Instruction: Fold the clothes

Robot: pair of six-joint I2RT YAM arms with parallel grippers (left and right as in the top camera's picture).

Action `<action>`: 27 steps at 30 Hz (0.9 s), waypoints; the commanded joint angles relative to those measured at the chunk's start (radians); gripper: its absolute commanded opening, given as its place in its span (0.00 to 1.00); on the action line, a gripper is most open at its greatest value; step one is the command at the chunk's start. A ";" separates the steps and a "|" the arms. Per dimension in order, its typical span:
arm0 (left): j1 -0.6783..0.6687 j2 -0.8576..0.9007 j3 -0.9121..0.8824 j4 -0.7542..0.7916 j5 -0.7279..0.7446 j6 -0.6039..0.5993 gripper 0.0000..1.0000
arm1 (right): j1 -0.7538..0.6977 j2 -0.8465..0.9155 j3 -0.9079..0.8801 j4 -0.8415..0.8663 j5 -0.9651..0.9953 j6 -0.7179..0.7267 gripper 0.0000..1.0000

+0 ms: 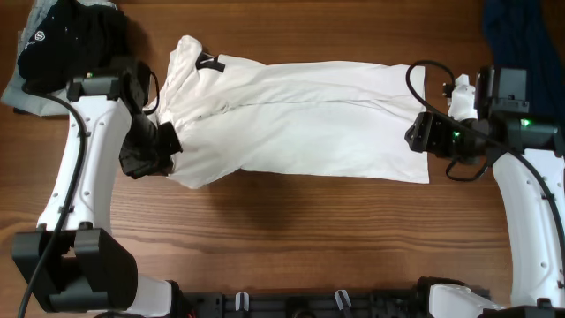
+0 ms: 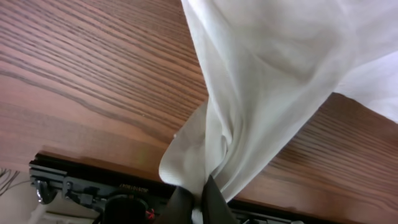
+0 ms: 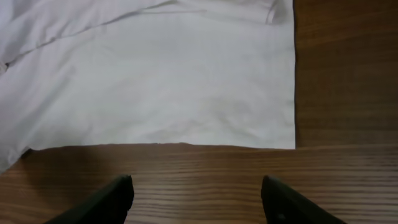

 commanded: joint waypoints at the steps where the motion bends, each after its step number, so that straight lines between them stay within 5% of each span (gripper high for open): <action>1: 0.004 0.007 0.006 -0.002 0.023 -0.012 0.04 | -0.002 0.068 -0.007 -0.022 0.024 0.006 0.70; 6: 0.003 0.007 0.006 0.073 0.031 -0.013 0.04 | -0.002 0.172 -0.106 0.041 0.042 0.043 0.66; 10: 0.004 0.007 0.006 0.141 0.050 -0.013 0.04 | -0.002 0.249 -0.255 0.212 0.081 0.148 0.48; 14: 0.004 0.007 0.006 0.159 0.050 -0.013 0.04 | -0.002 0.278 -0.323 0.280 0.150 0.229 0.43; 27: 0.004 0.007 0.006 0.189 0.049 -0.013 0.04 | -0.002 0.282 -0.447 0.467 0.276 0.369 0.53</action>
